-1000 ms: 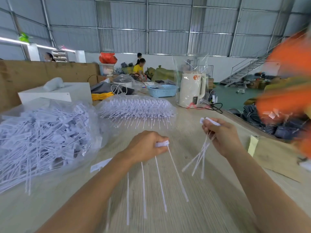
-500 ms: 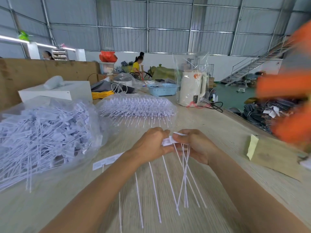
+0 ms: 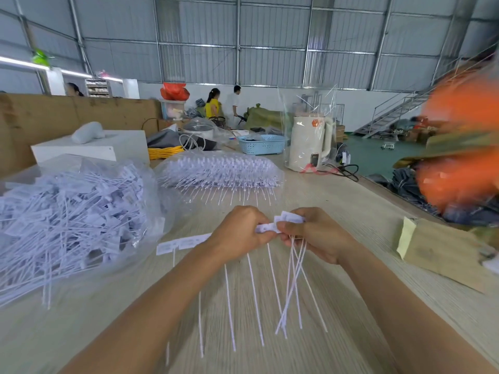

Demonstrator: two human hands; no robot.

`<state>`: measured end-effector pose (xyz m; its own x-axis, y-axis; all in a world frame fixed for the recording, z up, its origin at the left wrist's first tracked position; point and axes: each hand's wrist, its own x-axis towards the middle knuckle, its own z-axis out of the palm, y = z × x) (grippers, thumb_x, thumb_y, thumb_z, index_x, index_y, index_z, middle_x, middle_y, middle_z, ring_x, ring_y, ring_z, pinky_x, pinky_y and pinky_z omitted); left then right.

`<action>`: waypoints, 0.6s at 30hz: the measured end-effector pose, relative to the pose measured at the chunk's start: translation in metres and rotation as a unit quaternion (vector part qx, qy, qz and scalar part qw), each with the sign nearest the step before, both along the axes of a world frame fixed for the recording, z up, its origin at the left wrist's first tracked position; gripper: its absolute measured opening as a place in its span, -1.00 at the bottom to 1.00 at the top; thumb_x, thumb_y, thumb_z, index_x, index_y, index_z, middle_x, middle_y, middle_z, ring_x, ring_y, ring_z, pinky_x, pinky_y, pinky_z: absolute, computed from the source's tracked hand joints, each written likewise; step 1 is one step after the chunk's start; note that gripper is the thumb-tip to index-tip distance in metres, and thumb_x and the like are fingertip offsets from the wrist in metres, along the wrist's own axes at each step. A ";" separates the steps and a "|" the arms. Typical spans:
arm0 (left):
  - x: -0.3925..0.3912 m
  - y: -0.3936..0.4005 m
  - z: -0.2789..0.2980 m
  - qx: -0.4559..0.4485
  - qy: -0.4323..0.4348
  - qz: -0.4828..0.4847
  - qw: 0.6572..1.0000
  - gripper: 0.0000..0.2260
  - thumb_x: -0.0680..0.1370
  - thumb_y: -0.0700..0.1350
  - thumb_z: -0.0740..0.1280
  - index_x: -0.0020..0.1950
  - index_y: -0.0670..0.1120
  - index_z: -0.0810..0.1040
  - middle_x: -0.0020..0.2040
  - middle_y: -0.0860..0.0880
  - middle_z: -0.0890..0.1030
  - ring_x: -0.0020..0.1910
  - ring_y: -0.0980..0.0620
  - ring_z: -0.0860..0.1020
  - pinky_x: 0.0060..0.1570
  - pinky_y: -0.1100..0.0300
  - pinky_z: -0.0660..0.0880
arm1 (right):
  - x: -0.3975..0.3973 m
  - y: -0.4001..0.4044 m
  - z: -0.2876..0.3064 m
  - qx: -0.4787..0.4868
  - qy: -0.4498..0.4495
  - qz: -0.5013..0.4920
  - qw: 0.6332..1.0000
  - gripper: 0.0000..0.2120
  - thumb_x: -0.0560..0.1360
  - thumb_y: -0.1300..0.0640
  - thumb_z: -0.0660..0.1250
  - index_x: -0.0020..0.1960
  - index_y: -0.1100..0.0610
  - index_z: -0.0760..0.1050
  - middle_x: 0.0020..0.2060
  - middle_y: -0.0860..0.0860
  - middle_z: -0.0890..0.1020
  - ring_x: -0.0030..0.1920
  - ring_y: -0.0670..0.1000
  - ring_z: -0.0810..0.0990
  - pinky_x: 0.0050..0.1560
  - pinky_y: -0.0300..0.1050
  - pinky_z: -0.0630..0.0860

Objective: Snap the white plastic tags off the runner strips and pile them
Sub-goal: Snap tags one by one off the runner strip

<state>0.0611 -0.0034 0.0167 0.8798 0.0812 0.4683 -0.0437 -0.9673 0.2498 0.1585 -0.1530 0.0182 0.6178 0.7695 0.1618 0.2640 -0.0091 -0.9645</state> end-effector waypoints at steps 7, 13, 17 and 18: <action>-0.007 -0.001 0.001 -0.093 0.061 -0.070 0.991 -0.68 0.39 -0.31 0.33 0.10 -0.08 0.60 -0.07 -0.04 0.50 -0.12 0.02 0.52 -0.10 0.15 0.46 | 0.010 0.000 -0.001 0.041 0.075 -0.071 0.994 -0.97 0.44 0.41 0.35 -0.18 0.39 0.53 -0.51 0.11 0.49 -0.50 0.00 0.43 -0.47 -0.22 0.37; -0.002 -0.008 0.001 0.130 0.041 -0.021 0.990 -0.82 0.55 -0.11 0.24 0.03 -0.19 0.55 -0.13 -0.07 0.46 -0.14 -0.08 0.49 -0.14 0.08 0.40 | 0.006 0.001 -0.001 0.033 0.009 -0.074 0.997 -0.91 0.45 0.42 0.34 -0.22 0.34 0.50 -0.53 0.09 0.47 -0.51 0.00 0.40 -0.46 -0.18 0.34; -0.001 -0.010 0.002 0.119 0.069 -0.051 0.989 -0.76 0.59 -0.13 0.20 -0.14 -0.27 0.52 -0.25 -0.10 0.39 -0.24 -0.10 0.44 -0.23 0.10 0.29 | 0.002 0.002 0.000 0.003 -0.124 -0.102 0.987 -0.80 0.41 0.41 0.37 -0.34 0.25 0.46 -0.51 0.10 0.47 -0.49 0.03 0.41 -0.40 -0.13 0.37; -0.001 -0.008 0.001 0.076 0.074 -0.069 0.992 -0.73 0.59 -0.14 0.22 -0.22 -0.28 0.51 -0.30 -0.12 0.38 -0.31 -0.07 0.40 -0.26 0.11 0.27 | 0.001 0.001 0.001 -0.005 -0.143 -0.108 0.984 -0.78 0.41 0.40 0.38 -0.35 0.20 0.46 -0.50 0.09 0.48 -0.49 0.01 0.42 -0.40 -0.15 0.38</action>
<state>0.0596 -0.0112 0.0179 0.9378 -0.1055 0.3306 -0.1513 -0.9817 0.1160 0.1594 -0.1521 0.0190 0.6977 0.6273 0.3460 0.5151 -0.1035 -0.8509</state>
